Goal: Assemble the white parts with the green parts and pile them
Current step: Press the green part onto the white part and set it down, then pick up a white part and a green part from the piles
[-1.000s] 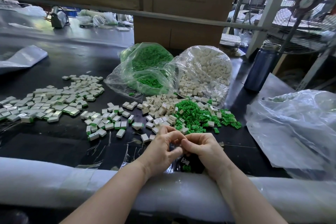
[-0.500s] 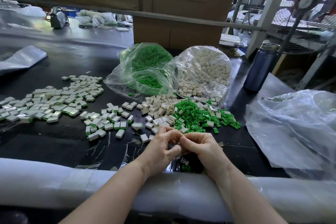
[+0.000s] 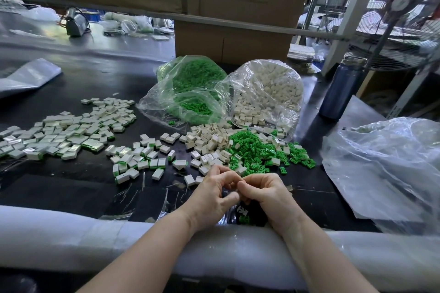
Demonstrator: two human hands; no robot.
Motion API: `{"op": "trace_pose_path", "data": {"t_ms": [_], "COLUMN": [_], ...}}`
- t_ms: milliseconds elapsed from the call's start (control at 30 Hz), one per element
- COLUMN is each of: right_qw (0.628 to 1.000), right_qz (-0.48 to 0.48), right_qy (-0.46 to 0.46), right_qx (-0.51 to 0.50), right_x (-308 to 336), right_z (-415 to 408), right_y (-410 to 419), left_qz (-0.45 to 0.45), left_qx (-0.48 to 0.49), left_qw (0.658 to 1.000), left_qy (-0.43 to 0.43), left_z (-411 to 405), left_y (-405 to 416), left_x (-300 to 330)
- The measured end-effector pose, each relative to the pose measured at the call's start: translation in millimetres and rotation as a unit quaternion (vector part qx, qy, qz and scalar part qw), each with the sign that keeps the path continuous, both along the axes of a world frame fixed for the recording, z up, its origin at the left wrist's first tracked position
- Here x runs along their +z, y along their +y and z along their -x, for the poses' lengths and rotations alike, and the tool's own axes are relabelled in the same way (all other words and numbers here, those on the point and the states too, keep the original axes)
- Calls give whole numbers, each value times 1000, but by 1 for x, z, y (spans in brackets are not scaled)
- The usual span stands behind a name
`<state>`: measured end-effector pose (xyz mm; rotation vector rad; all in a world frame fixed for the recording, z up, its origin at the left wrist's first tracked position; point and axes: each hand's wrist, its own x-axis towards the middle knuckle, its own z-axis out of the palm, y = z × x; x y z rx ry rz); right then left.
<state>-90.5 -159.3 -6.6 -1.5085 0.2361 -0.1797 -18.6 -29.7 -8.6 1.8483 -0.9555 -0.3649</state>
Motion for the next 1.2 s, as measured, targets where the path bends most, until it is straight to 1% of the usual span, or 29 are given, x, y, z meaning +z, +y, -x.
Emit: {"op": "trace_pose_path", "data": {"t_ms": [133,267,400,533,700,833,900,967,1067,1133,1200], "right_qw": [1000,999,997,993,988,989,988,985,981,980,978], "right_qz": [-2,-1,-3,57,126,119,105,100,99,106,111], "right_qy": [-8,-32,-48,-52,-43,-42,-44,-51,-51,-45,-42], "right_qx": [0,2,-59,-93,-73,-75,-101,-134,-160,-165,-173], "right_x": [-2,-2,-3,-3,-2,-2,-1,-1,0,0,-1], "right_z": [-1,-2,-4,-1,-1,-1,-1,-1,0,0,-1], "right_y": [-1,3,0,-1,2,3,2,0,-1,-1,-1], "left_qz": [-1,26,40,39,30,39,56,91,157,161,146], "left_qx": [-1,12,46,47,53,77,123,199,337,418,461], "left_qw": [1000,1000,998,998,998,996,990,976,928,894,875], "left_qy": [1,13,16,11,-15,-33,-31,-12,12,14,25], "left_z": [-1,-1,-3,-4,-3,-4,-6,-9,-17,-25,-30], "left_y": [0,1,2,2,1,2,3,6,12,15,18], "left_x": [0,0,-2,-3,-3,-3,-5,-6,-6,-7,-8]}}
